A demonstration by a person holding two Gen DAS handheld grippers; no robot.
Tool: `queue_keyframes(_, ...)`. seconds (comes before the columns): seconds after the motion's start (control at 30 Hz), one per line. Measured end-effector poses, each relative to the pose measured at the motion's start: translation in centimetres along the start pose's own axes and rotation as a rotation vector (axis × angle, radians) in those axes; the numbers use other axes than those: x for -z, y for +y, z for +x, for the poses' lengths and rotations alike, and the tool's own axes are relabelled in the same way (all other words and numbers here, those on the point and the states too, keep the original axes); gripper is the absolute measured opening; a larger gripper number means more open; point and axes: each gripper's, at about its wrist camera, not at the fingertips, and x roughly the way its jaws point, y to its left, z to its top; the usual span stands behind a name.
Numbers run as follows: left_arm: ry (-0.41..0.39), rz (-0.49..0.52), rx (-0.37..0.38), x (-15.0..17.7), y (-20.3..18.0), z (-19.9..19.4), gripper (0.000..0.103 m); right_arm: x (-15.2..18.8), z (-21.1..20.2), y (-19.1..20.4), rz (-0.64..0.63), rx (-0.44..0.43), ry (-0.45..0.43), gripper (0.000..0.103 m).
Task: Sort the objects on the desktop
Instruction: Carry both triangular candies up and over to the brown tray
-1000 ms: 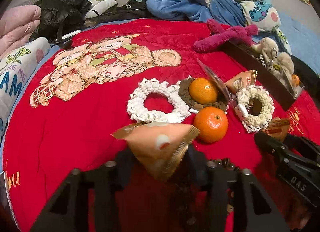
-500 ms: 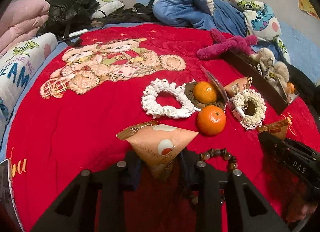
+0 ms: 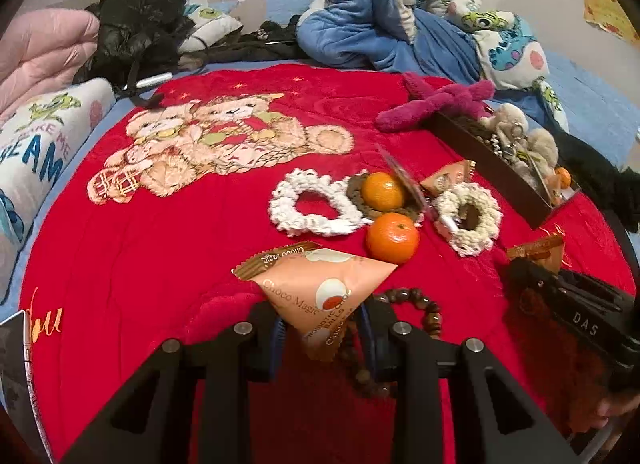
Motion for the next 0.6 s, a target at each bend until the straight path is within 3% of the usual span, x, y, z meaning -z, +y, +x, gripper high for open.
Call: queue_keyframes(0.6,-0.012,0.077,0.144,0.6,-9.6,-1.4,0.032,0.2,-4.7,-6.1,0.106,-0.044,-0.049,0.028)
